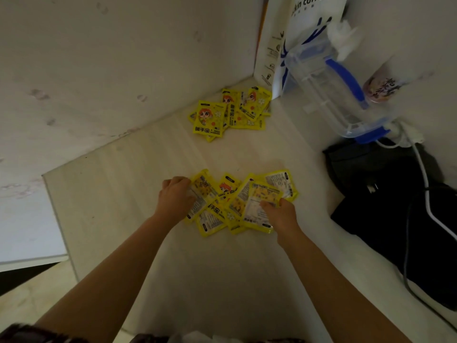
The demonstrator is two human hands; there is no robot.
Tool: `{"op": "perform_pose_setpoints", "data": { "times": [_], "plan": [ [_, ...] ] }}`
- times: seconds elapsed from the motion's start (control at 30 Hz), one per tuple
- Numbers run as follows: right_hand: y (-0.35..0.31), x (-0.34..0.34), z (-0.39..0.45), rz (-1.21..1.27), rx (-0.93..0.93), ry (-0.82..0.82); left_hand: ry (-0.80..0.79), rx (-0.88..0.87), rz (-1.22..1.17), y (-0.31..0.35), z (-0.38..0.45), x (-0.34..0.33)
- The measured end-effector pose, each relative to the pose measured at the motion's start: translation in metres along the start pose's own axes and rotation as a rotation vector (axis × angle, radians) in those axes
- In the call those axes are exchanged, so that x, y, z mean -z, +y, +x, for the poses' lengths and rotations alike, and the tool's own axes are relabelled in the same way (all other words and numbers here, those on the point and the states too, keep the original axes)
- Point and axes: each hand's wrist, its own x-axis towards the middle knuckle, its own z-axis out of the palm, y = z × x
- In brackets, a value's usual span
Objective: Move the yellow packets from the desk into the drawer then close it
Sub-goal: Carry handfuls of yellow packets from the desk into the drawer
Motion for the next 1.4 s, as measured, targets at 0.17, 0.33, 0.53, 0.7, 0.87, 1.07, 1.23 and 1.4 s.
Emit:
{"op": "perform_pose_setpoints", "data": {
  "times": [0.17, 0.33, 0.53, 0.7, 0.87, 1.07, 1.23, 1.4],
  "plan": [
    [0.012, -0.009, 0.017, 0.143, -0.094, -0.019, 0.031, 0.049, -0.056, -0.001, -0.004, 0.002],
    [-0.001, -0.013, 0.007, 0.252, -0.139, 0.027, 0.102, 0.118, -0.210, -0.008, -0.011, 0.006],
    [-0.009, -0.011, 0.002, 0.303, -0.082, 0.002, 0.163, 0.210, -0.471, -0.023, -0.022, 0.013],
    [-0.011, 0.006, -0.007, 0.210, -0.018, -0.118, 0.152, 0.233, -0.705, -0.022, -0.035, 0.015],
    [-0.020, 0.037, 0.000, -0.074, 0.166, -0.116, 0.139, 0.232, -0.860, -0.002, -0.040, 0.010],
    [-0.054, 0.062, 0.043, -0.697, 0.385, -0.115, 0.103, 0.213, -0.914, 0.040, -0.041, -0.005],
    [-0.065, 0.061, 0.059, -0.988, 0.445, -0.230, 0.034, 0.201, -0.853, 0.070, -0.044, -0.026],
    [-0.071, 0.058, 0.055, -1.157, 0.552, -0.178, 0.045, 0.252, -0.846, 0.077, -0.049, -0.035]
  ]
}}
